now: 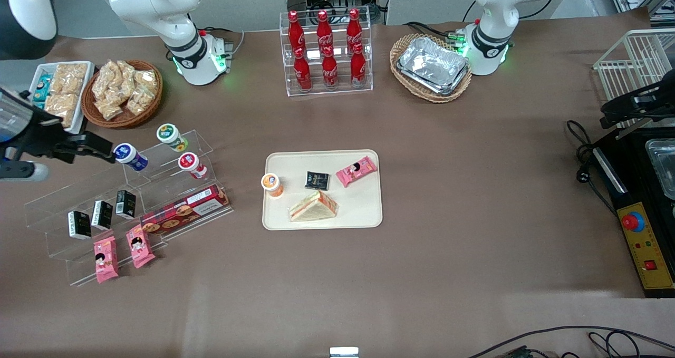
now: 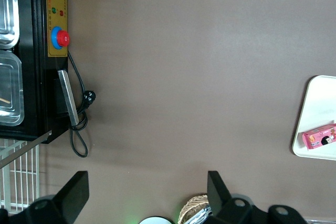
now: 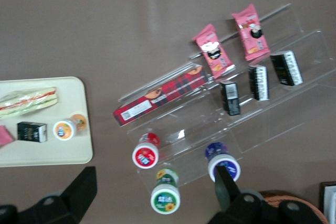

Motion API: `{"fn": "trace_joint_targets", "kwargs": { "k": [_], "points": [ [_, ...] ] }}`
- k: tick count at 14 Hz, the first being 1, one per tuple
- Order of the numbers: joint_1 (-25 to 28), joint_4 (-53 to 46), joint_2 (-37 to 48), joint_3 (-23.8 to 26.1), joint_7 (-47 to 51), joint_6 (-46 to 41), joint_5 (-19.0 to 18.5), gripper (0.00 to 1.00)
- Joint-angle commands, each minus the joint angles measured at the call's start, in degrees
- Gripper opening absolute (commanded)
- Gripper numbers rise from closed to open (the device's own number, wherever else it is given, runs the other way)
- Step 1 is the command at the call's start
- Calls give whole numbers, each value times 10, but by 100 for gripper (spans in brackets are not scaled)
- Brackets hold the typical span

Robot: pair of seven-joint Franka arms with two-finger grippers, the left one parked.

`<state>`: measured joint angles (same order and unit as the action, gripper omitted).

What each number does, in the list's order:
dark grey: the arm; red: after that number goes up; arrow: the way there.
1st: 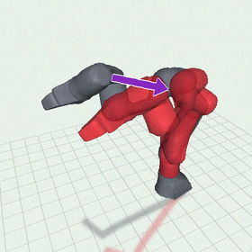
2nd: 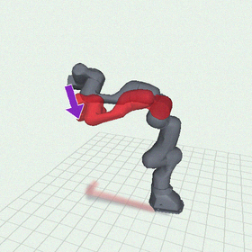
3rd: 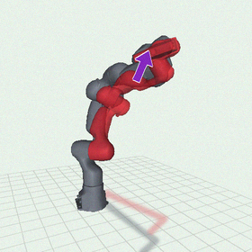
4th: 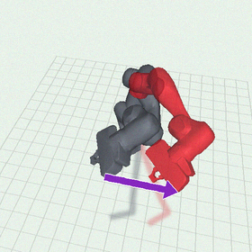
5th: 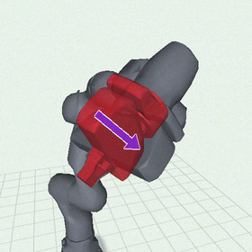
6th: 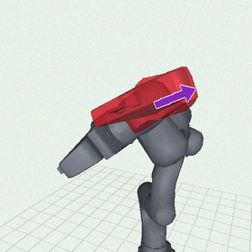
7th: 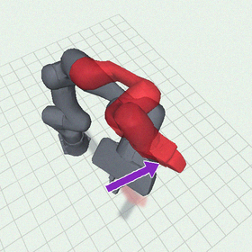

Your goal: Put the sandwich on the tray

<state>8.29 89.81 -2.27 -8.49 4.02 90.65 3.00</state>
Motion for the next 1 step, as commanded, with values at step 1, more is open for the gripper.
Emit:
{"fn": "trace_joint_targets", "kwargs": {
  "k": [1],
  "points": [
    [-20,3,4,7,-9,3,-15,100]
  ]
}}
